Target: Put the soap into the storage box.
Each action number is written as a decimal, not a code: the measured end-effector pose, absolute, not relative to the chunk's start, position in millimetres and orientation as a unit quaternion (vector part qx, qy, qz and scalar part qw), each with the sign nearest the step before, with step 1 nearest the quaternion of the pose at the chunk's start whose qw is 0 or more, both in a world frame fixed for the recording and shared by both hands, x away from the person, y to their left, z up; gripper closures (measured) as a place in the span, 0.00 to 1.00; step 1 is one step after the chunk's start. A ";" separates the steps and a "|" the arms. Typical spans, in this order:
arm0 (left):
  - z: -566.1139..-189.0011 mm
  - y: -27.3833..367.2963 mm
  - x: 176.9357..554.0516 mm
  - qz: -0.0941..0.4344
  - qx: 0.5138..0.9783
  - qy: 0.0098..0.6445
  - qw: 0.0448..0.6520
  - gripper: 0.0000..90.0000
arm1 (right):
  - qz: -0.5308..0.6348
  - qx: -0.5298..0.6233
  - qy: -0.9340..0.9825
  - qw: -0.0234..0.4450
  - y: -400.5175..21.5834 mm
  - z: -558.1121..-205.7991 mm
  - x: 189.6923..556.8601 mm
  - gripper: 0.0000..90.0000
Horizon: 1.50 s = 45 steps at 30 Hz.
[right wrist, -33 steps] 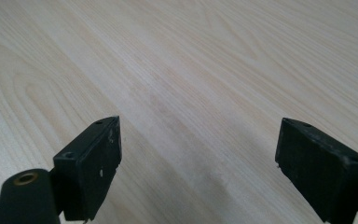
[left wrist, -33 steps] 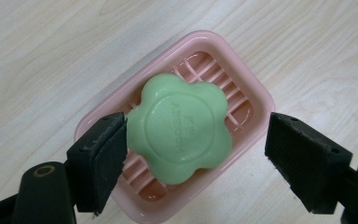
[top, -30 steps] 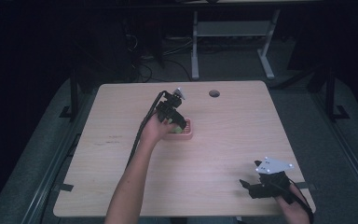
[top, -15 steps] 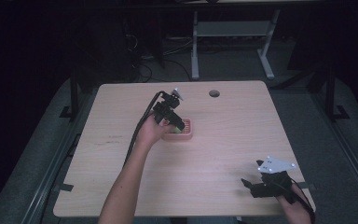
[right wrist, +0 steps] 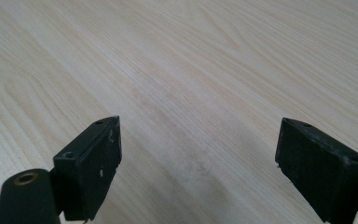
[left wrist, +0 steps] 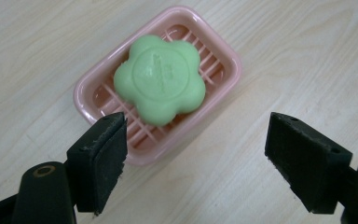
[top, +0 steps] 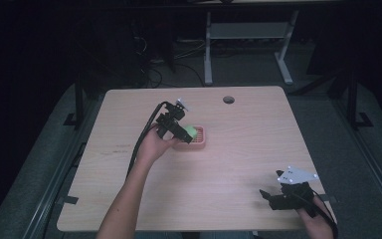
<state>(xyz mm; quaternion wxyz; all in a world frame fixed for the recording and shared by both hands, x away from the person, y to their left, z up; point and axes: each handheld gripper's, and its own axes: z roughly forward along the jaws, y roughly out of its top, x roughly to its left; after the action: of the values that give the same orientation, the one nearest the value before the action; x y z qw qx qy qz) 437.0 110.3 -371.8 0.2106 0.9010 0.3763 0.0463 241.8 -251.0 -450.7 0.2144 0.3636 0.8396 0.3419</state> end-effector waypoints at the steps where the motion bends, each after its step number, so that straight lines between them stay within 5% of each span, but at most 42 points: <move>1: -371.8 110.3 437.0 0.046 0.901 0.376 0.211 0.23 | 0.342 0.364 0.840 0.214 -251.0 -450.7 241.8 0.15; 45: -388.6 147.0 362.9 0.037 0.913 0.337 0.227 0.23 | 0.333 0.370 0.839 0.220 -253.3 -452.9 243.6 0.15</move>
<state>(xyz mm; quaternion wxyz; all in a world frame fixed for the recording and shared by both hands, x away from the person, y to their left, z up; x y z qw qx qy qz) 362.9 147.0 -388.6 0.2274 0.9130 0.3366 0.0372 243.6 -253.3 -452.9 0.2204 0.3697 0.8390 0.3329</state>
